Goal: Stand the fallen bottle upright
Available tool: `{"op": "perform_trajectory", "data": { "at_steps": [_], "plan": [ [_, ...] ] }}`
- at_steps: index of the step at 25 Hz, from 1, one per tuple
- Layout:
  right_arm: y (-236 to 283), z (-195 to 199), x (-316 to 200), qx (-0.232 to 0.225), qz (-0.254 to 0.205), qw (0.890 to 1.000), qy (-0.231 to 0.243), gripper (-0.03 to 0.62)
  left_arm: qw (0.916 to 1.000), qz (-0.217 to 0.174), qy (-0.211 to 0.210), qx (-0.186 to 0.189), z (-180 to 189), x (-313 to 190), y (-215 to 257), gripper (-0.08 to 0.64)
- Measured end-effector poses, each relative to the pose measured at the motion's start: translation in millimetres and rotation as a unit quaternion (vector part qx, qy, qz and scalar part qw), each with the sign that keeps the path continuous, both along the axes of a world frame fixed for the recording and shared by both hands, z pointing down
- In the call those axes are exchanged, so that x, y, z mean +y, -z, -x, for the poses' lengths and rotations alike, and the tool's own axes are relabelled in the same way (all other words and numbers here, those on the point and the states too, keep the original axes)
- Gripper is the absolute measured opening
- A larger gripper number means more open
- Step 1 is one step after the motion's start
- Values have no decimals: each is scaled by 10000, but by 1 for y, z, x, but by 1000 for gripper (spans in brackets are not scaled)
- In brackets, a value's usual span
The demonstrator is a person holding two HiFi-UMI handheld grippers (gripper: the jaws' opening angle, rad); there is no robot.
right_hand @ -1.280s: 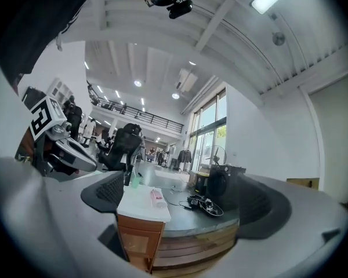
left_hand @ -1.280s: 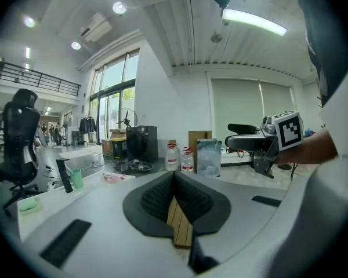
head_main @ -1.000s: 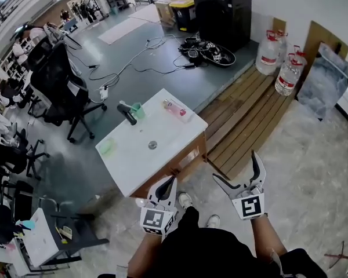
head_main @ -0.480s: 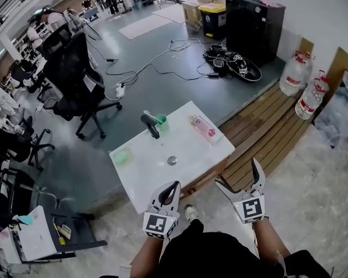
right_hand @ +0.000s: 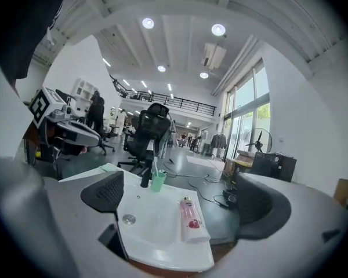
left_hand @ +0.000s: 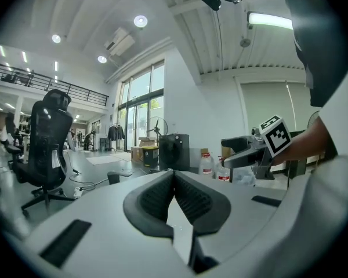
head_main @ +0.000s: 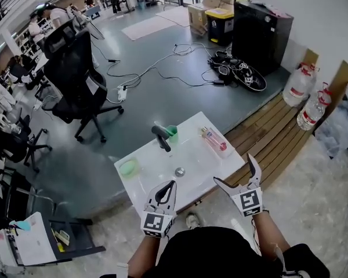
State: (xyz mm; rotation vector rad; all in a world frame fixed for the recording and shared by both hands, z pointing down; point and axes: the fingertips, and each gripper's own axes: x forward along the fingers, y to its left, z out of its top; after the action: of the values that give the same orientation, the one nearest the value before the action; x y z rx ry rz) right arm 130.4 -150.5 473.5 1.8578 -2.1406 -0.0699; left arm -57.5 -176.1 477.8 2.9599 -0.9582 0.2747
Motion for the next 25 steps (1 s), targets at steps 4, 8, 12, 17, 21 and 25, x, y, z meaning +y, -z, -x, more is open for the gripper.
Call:
{"op": "perform_trajectory", "data": {
  "at_steps": [4, 8, 12, 17, 21, 25],
  "plan": [
    [-11, 3, -25, 130, 237, 9996, 23, 600, 9998, 8, 209, 19, 18, -24, -1, 17],
    [-27, -2, -52, 153, 483, 9987, 40, 600, 9995, 71, 320, 47, 23, -35, -6, 17],
    [-45, -15, -85, 211, 758, 9969, 91, 600, 9988, 173, 455, -15, 22, -47, -17, 17],
    [-74, -30, -135, 222, 1274, 9912, 271, 600, 9948, 330, 964, -19, 23, -78, -29, 17],
    [-103, -53, -169, 199, 1897, 9810, 361, 600, 9917, 398, 1219, 0, 8, -99, -32, 17],
    [-138, -68, -191, 164, 2878, 9564, 462, 600, 9910, 316, 1301, -93, -7, -114, -29, 17]
  ]
}}
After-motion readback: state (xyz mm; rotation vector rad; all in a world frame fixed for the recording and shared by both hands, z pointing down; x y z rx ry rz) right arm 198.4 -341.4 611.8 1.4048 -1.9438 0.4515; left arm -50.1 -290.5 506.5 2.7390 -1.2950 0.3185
